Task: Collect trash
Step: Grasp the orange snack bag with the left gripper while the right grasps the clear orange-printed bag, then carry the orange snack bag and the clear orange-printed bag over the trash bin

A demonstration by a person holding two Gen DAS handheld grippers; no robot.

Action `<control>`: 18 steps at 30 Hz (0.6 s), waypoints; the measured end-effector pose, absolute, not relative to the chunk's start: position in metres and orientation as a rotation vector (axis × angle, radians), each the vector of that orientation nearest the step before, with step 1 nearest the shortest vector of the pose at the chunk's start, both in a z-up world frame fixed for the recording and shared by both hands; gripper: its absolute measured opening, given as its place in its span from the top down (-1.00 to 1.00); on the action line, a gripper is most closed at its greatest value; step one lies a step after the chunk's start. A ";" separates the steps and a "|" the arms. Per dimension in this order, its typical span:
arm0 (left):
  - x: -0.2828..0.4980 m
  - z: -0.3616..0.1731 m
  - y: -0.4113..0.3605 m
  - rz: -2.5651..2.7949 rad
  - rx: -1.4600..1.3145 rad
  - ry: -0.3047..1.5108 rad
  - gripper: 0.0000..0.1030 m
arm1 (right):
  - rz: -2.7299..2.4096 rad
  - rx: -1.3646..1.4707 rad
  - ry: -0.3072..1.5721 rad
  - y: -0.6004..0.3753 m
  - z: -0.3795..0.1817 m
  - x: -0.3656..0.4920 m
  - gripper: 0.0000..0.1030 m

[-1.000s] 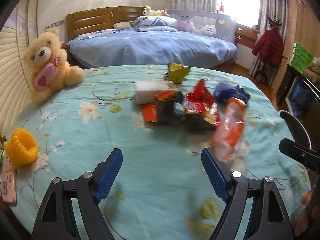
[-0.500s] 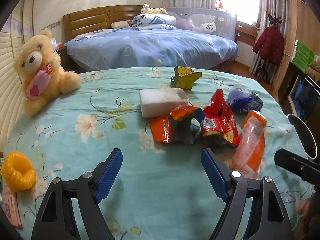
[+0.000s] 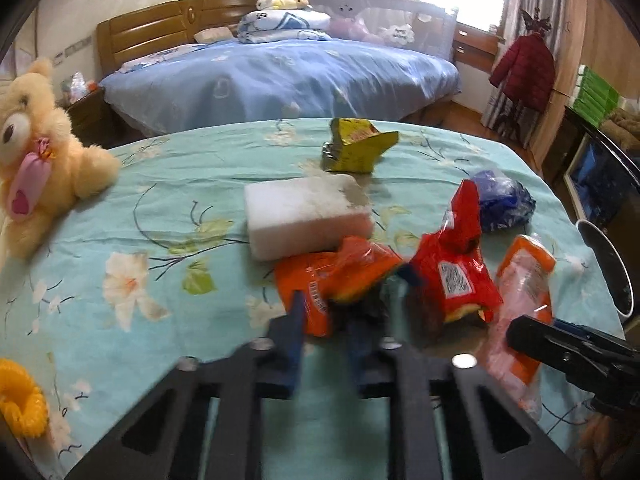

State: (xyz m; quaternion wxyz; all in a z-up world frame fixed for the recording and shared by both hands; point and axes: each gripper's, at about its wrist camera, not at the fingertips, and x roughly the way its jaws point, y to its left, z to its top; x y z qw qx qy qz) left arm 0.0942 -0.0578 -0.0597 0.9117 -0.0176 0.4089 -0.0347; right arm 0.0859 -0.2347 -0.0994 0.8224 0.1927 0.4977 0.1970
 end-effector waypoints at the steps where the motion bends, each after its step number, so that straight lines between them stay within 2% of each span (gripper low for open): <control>1: 0.093 -0.058 -0.058 -0.071 -0.031 0.834 0.86 | 0.422 0.395 1.053 -0.235 -0.097 0.084 0.23; 11: 0.046 -0.052 -0.055 -0.076 -0.066 0.802 0.92 | 0.428 0.390 1.032 -0.268 -0.082 0.064 0.27; 18: 0.014 -0.040 -0.080 -0.154 -0.065 0.795 0.92 | 0.383 0.399 1.025 -0.308 -0.075 0.052 0.27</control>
